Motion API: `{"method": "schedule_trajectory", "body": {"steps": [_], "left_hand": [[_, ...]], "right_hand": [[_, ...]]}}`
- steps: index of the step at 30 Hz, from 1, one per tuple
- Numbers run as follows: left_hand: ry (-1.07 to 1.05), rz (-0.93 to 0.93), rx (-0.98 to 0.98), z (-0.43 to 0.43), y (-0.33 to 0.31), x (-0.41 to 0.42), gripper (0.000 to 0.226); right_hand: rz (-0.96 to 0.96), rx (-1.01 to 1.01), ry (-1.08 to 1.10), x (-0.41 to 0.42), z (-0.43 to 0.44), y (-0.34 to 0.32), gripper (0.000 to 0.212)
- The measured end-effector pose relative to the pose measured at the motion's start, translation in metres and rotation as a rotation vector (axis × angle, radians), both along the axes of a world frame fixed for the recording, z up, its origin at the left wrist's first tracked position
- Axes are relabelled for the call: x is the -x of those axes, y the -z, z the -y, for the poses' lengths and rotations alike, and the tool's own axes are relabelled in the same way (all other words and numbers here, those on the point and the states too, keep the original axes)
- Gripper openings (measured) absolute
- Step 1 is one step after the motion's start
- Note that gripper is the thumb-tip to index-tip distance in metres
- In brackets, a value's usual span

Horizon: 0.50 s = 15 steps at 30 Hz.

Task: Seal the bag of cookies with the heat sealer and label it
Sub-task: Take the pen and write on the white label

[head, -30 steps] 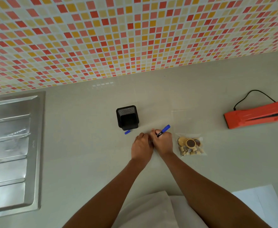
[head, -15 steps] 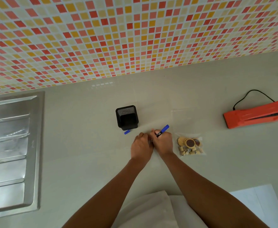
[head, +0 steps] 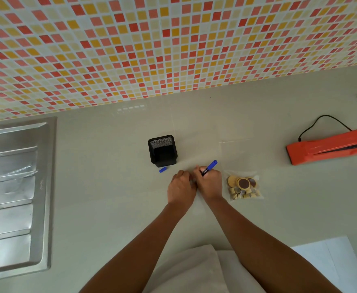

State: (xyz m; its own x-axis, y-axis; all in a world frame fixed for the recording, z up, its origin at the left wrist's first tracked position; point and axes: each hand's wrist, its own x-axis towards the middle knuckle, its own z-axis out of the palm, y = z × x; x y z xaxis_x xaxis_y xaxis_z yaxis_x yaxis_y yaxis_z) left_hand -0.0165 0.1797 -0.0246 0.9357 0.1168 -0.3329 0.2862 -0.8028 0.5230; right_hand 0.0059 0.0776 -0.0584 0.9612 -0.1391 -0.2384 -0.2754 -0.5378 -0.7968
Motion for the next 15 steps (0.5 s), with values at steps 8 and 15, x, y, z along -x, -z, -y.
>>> {"method": "schedule_trajectory", "body": {"steps": [8, 15], "left_hand": [[0.014, -0.005, -0.014, -0.0002, 0.0017, -0.0003, 0.014], [0.017, -0.011, -0.03, -0.0001, 0.0028, -0.0005, 0.012]], "right_hand": [[-0.013, -0.003, 0.045, 0.0009, -0.0008, -0.003, 0.049], [0.014, 0.041, 0.067, -0.0016, -0.0016, -0.0034, 0.05]]}}
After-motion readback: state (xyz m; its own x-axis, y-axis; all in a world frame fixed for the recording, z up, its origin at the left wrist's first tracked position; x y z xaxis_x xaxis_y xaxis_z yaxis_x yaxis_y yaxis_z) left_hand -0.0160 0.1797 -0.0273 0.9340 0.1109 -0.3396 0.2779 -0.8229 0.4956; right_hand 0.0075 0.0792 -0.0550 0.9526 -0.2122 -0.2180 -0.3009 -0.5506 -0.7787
